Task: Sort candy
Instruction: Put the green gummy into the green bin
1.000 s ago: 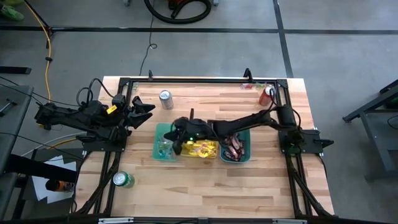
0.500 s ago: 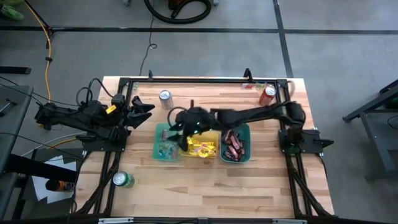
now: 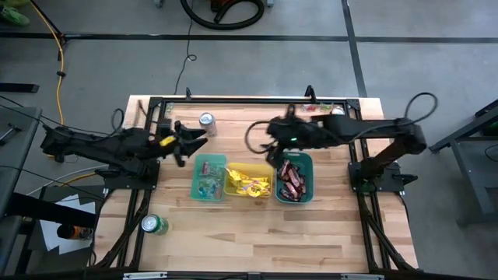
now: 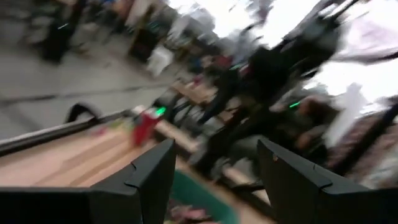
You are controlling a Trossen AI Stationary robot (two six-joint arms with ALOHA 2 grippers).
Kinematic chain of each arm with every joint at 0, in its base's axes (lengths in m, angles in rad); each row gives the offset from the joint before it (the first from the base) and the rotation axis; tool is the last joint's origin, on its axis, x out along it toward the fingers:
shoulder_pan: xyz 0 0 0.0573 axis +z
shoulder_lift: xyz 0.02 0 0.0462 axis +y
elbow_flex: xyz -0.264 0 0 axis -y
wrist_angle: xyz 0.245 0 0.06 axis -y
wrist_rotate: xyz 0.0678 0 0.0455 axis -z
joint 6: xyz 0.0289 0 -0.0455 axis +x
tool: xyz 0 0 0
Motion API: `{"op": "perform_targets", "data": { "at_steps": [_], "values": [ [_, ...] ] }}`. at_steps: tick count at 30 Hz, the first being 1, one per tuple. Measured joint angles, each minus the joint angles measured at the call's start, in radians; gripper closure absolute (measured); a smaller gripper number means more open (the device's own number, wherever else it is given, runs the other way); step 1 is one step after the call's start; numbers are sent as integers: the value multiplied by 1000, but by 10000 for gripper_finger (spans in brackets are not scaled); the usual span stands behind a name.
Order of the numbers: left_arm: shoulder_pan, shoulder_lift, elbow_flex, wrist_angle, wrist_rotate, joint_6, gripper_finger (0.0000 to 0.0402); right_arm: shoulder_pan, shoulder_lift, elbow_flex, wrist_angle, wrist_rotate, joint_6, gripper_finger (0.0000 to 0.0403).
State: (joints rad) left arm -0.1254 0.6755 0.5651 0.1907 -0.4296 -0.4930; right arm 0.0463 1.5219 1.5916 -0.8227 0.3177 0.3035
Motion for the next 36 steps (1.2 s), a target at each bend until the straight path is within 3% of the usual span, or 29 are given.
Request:
{"op": "perform_targets", "data": {
  "at_steps": [6,9,14,19,25,36],
  "values": [
    [241,211,264,-448,1,-79,191,-50,-194,-187,10,144,76,176],
    [424,332,415,-650,0,-39,191,-103,-278,-280,51,138,89,176],
    [717,513,597,-855,-88,26,191,-203,-375,-392,129,3,20,176],
    [906,627,633,-945,-182,-139,191,-290,-407,-435,180,-169,-77,176],
    [972,746,627,-1087,-161,-433,191,-356,-400,-437,219,-323,-173,176],
    [950,907,426,-1087,-167,-758,191,-465,-395,-437,224,-358,-181,176]
  ]
}}
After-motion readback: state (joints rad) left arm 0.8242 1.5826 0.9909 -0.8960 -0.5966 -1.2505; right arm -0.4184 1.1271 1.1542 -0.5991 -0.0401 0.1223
